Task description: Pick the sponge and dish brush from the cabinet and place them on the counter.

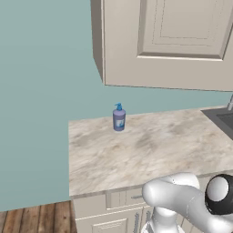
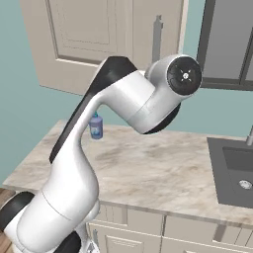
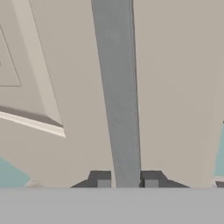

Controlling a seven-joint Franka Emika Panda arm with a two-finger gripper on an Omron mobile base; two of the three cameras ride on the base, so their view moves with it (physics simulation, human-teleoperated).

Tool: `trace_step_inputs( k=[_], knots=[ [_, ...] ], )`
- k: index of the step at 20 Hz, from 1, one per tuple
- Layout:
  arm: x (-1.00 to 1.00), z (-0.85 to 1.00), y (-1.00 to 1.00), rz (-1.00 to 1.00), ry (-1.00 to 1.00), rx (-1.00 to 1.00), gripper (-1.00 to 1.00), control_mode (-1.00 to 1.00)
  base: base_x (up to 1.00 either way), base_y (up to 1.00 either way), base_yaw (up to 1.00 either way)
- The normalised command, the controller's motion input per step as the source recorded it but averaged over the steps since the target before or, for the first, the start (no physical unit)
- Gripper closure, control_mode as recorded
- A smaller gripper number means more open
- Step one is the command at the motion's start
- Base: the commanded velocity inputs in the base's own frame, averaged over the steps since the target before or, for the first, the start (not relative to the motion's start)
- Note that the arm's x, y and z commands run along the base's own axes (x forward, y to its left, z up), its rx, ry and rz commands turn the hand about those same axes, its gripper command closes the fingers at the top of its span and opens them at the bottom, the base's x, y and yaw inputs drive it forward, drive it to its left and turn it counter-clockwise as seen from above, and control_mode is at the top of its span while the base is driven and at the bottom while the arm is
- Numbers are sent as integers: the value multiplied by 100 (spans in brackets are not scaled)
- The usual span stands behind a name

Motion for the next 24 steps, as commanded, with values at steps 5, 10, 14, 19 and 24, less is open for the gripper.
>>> trace_step_inputs(
  k=[5,10,14,19,24],
  knots=[
    [-42,-7,34,-3,0,0,100,-100,0,0,0],
    [-24,-10,37,-5,0,0,100,-100,0,0,0],
    [-12,-8,33,-7,0,-1,100,-100,0,0,0],
    [-19,0,-17,-10,0,0,100,-100,0,0,0],
    [-33,0,-70,-17,0,6,100,-100,0,0,0]
  ],
)
